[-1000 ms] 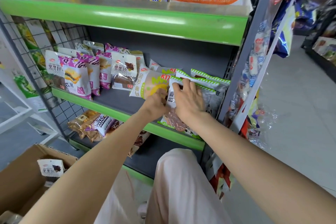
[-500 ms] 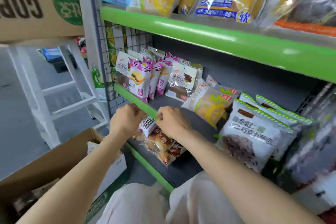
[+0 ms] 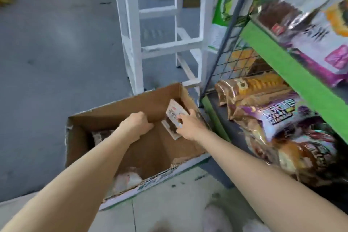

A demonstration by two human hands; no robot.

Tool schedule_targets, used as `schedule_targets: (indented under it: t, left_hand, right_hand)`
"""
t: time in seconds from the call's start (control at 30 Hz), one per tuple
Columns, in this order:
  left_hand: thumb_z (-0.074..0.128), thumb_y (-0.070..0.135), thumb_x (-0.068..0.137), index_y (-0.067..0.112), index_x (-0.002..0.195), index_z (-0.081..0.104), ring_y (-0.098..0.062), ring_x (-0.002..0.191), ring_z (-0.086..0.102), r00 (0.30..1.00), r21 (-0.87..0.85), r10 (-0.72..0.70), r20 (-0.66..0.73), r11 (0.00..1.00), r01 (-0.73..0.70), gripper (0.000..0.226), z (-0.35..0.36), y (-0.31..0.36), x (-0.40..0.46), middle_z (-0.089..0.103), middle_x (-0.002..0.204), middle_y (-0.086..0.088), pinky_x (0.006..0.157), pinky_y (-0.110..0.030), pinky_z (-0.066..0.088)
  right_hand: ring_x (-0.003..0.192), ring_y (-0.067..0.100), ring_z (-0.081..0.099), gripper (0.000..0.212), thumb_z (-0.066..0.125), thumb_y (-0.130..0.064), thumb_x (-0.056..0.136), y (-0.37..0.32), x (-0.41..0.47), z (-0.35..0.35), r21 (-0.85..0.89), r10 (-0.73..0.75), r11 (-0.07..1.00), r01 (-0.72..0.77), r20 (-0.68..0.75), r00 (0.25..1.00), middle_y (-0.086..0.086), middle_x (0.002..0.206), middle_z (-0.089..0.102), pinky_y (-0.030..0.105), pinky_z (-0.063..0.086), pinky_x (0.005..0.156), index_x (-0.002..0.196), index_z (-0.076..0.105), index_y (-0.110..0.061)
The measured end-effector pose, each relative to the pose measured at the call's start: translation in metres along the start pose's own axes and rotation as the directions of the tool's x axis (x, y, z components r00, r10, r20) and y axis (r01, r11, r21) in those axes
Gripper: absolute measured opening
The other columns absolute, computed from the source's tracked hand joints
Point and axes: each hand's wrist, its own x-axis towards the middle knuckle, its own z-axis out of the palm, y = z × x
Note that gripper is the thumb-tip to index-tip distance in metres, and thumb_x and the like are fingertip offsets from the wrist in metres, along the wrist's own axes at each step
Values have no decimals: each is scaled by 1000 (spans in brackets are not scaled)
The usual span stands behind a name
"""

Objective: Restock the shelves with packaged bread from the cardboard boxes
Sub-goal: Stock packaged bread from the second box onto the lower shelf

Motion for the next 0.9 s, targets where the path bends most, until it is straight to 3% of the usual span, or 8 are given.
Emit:
schedule_targets:
  t: [0.13,0.27,0.37,0.47,0.57,0.7,0.83,0.9]
  left_hand:
    - [54,33,87,12,99,59,-29,95,59,999,13,-47,16,999,47,24,18,-23,27,62,104,-8,86,-40,50]
    - [57,32,88,12,126,50,-30,120,47,998,132,-58,25,990,54,43,47,-51,51,49,130,-10,99,-43,42]
    - [61,19,87,12,137,39,-28,129,37,992,306,24,-124,952,15,55,66,-74,57,35,142,-8,102,-40,36]
    - [66,15,82,11,135,40,-29,122,43,907,506,182,-380,861,39,59,75,-96,53,43,134,-11,96,-41,39]
    - [61,14,87,12,132,42,-32,112,53,894,428,49,-445,888,165,49,77,-110,51,58,119,-12,93,-47,41]
    - [52,7,90,17,114,57,-30,112,52,943,346,-14,-331,928,136,26,61,-108,44,62,114,-7,98,-46,33]
    - [52,8,91,9,111,53,-33,102,59,888,38,-29,-459,998,52,19,32,-92,20,61,111,-13,82,-43,46]
    - [47,12,95,6,110,52,-31,96,60,850,-109,-14,-526,993,-51,17,15,-79,-1,62,110,-14,74,-38,49]
  right_hand:
    - [138,38,18,49,52,-25,92,0,61,35,-33,36,999,-35,32,999,15,153,6,43,28,111,139,39,-26]
    - [117,32,48,37,51,-9,91,-8,88,59,-117,74,990,-83,-78,994,16,126,51,37,44,85,128,49,-7]
    - [96,32,57,24,44,-8,93,-15,94,70,-95,31,995,-42,-121,992,15,114,59,32,44,73,110,61,-5]
    - [93,28,57,25,45,-3,90,-26,95,80,-55,-61,997,57,-58,996,12,112,59,31,45,69,107,63,-8]
    - [85,26,54,25,43,-6,89,-31,91,80,11,-61,998,61,-48,997,10,110,59,30,42,63,104,62,-11]
    - [68,16,51,23,39,-9,96,-39,79,65,65,-119,990,127,-108,987,3,95,56,19,39,52,117,45,-17]
    - [88,25,59,53,56,-9,91,-52,58,41,248,-93,954,169,-290,952,15,118,58,30,46,64,133,25,-17]
    - [88,16,53,53,62,-10,88,-53,43,22,394,-8,906,157,-353,935,8,117,58,19,41,60,131,32,-15]
